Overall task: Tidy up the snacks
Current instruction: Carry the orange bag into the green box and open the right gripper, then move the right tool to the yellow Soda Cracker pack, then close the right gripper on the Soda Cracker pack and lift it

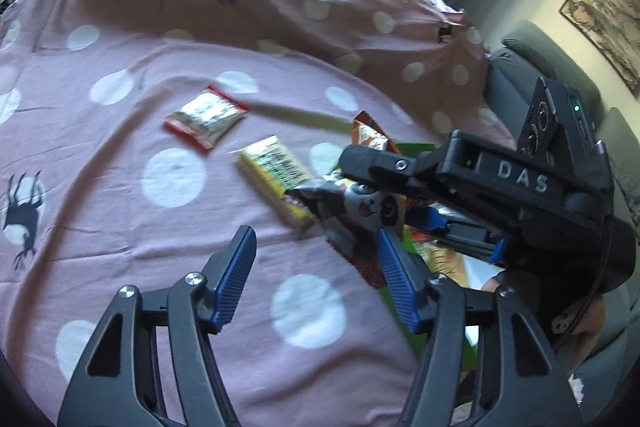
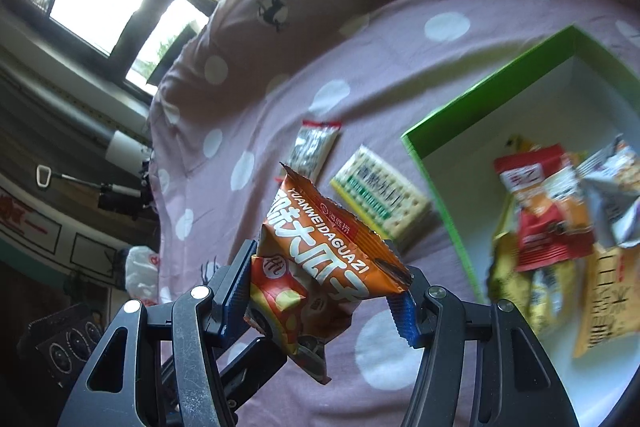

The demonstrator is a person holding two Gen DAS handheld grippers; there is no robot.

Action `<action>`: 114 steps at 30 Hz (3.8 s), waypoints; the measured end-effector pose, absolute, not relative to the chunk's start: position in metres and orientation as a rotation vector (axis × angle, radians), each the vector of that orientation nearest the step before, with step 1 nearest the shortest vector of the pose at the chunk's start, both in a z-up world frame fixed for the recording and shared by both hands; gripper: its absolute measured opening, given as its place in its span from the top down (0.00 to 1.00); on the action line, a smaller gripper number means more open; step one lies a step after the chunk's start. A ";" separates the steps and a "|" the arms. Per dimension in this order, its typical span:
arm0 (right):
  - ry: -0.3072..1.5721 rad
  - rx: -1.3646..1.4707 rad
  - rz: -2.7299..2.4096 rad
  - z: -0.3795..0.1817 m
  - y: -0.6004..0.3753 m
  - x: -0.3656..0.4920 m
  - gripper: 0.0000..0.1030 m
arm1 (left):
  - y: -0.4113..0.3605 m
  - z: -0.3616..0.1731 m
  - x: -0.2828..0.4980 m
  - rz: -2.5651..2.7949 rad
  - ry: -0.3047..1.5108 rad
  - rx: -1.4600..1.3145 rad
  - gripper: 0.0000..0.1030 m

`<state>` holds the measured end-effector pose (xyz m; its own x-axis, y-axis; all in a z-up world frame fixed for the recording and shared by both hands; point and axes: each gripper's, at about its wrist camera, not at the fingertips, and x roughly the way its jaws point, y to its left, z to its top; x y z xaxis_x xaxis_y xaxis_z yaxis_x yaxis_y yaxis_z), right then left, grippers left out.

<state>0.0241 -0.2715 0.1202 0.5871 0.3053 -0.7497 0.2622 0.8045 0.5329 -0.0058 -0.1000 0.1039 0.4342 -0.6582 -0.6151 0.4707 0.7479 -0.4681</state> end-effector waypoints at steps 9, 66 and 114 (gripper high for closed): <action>0.835 0.707 -0.064 0.144 -0.327 -0.009 0.40 | -0.192 0.129 -0.017 -0.849 0.814 -0.083 0.43; 0.809 0.392 -0.412 0.157 -0.316 -0.010 0.22 | -0.054 0.087 0.021 -0.356 0.868 -0.159 0.22; 1.393 0.209 0.147 0.059 -0.177 0.114 0.41 | -0.038 0.051 0.047 -0.338 1.085 -0.191 0.23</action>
<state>0.1138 -0.1766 0.0587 0.1719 0.2255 -0.9589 0.0200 0.9724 0.2323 0.0473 -0.0375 0.0509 0.4224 -0.3609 -0.8315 0.1757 0.9325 -0.3155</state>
